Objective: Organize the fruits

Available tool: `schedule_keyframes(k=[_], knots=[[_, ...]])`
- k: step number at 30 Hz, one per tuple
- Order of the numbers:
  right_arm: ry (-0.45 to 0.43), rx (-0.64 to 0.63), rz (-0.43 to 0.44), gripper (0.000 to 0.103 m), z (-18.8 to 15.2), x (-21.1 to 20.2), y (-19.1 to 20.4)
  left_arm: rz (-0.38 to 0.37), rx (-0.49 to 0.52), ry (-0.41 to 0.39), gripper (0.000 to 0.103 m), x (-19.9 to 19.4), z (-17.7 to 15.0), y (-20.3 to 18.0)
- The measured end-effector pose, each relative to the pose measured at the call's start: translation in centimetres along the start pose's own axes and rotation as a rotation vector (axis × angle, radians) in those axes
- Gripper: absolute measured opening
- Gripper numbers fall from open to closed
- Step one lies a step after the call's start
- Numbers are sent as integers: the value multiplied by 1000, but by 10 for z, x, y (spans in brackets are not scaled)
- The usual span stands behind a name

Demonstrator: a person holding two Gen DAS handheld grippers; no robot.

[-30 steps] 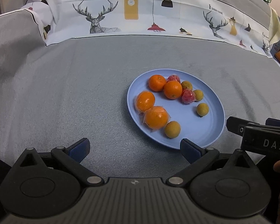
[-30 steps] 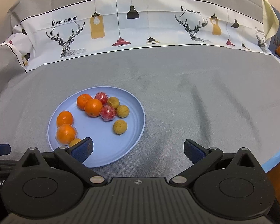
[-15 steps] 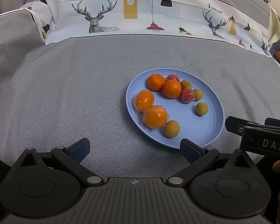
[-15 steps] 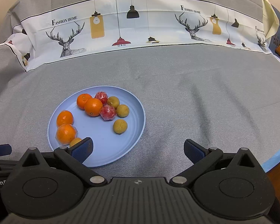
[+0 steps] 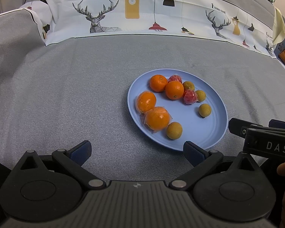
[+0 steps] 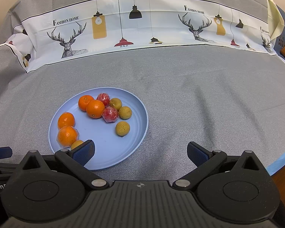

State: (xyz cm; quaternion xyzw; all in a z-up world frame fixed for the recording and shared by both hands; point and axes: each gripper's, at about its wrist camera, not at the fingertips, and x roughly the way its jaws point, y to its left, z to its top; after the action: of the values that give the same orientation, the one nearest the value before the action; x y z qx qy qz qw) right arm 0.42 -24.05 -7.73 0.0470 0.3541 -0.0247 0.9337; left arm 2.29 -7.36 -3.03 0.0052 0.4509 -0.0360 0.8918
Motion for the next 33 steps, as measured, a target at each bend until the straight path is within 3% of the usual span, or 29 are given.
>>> schedule_keyframes(k=[33], knots=[[1,5,5,102,0,5,2,-19,-2,10,103,4,0,0]])
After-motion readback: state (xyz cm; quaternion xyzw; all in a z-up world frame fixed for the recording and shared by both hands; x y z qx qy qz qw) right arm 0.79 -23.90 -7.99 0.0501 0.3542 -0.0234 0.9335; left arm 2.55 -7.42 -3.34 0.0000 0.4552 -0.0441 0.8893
